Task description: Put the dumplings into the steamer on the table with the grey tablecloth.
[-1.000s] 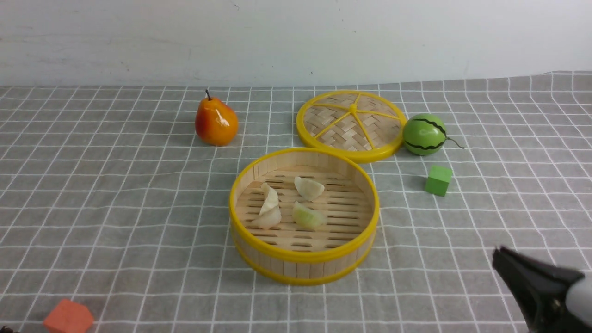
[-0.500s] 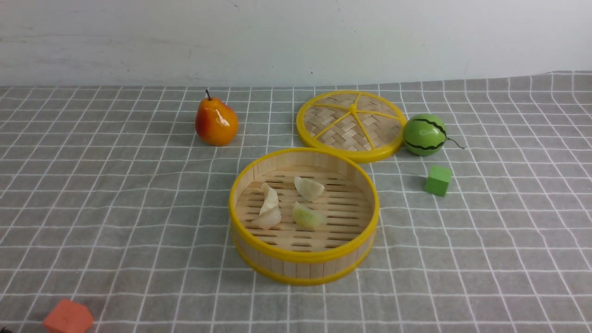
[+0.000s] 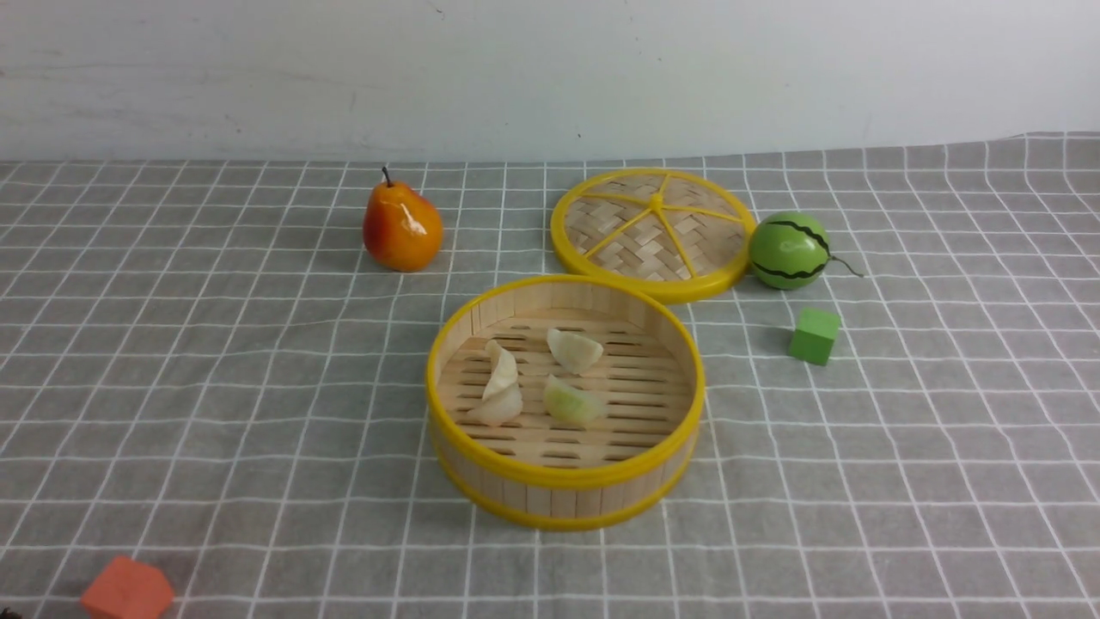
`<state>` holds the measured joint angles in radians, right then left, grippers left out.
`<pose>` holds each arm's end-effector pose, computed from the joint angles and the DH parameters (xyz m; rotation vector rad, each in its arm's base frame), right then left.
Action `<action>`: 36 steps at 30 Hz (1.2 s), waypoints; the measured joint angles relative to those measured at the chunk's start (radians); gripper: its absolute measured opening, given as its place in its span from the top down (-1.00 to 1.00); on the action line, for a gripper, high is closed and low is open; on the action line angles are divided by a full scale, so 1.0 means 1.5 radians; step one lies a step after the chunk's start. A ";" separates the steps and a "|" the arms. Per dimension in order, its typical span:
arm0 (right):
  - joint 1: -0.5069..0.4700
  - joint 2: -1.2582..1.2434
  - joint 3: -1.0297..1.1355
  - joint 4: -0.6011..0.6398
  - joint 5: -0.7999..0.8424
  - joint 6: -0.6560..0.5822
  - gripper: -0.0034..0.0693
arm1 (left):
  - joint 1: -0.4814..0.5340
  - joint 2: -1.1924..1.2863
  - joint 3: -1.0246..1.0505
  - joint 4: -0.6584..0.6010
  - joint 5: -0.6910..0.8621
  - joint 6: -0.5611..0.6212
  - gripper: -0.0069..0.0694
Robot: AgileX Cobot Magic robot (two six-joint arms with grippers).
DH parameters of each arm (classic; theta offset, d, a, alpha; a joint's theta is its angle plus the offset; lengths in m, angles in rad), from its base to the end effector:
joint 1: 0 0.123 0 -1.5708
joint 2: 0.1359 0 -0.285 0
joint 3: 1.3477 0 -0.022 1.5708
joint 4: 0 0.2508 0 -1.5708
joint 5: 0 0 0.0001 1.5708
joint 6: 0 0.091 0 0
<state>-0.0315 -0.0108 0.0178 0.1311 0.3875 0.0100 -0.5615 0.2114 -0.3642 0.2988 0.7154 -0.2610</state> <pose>0.0523 0.0029 0.1733 0.1188 1.8725 0.1151 0.0522 -0.0121 0.2618 0.4083 1.9777 -0.1811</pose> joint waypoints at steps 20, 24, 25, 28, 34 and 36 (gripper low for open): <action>0.000 0.000 0.000 0.011 0.003 0.007 0.94 | 0.000 0.000 0.000 0.000 0.000 0.000 0.69; 0.000 0.000 0.000 0.011 0.003 0.007 0.93 | 0.000 -0.001 0.004 0.001 -0.005 0.000 0.68; 0.000 0.000 0.000 0.011 0.003 0.007 0.93 | 0.000 -0.004 0.011 0.005 -0.010 0.000 0.67; 0.000 0.000 0.000 0.011 0.003 0.007 0.92 | 0.000 -0.024 0.038 0.011 -0.011 0.000 0.66; 0.000 0.000 0.000 0.012 0.003 0.007 0.91 | 0.004 -0.120 0.065 0.027 -0.015 0.000 0.65; 0.000 0.000 0.000 0.012 0.003 0.007 0.91 | 0.025 -0.145 0.067 0.012 -0.037 0.000 0.66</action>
<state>-0.0315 -0.0108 0.0175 0.1491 0.3919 0.0205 -0.5244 -0.0057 -0.2633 0.3174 0.6594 -0.2610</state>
